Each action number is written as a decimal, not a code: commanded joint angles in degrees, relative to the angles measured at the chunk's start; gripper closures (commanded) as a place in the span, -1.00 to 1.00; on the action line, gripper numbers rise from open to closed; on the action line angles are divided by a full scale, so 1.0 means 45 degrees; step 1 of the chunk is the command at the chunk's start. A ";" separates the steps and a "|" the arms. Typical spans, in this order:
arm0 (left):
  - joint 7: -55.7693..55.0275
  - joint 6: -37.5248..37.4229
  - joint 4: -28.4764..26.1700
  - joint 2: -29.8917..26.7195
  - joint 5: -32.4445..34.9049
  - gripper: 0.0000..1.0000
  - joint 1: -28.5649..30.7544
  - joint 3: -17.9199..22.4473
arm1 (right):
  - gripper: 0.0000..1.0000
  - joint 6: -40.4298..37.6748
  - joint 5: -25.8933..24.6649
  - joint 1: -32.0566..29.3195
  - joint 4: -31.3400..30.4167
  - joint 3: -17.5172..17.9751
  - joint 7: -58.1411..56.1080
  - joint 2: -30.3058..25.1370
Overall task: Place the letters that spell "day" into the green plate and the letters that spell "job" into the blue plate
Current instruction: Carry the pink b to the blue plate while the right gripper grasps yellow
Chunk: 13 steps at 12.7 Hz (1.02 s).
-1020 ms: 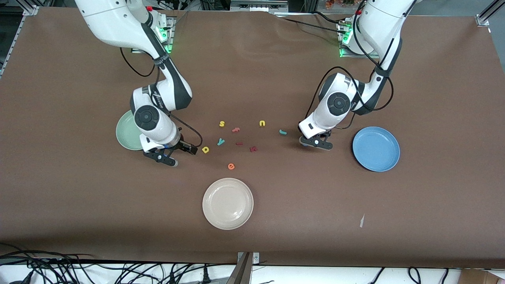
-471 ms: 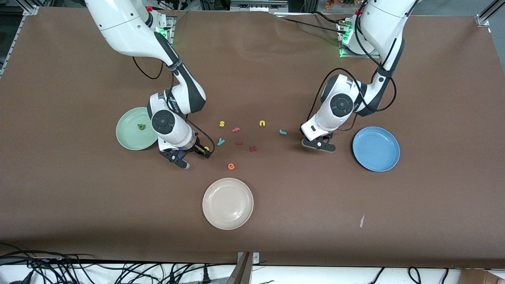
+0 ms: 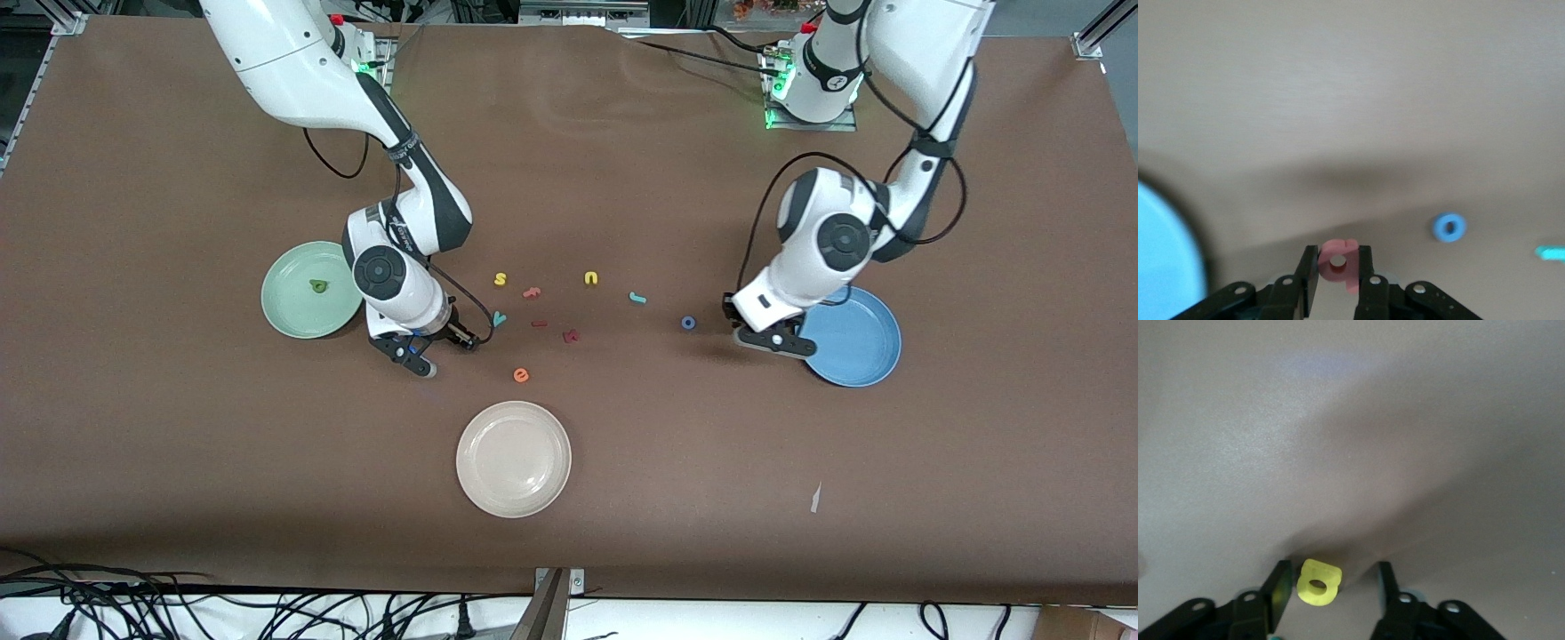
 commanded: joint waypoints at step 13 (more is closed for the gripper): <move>0.5412 -0.2106 -0.1370 -0.1673 -0.0023 -0.99 0.2377 0.0375 | 0.58 -0.3550 -0.0048 0.0119 0.0163 -0.1086 -0.3746 -0.1498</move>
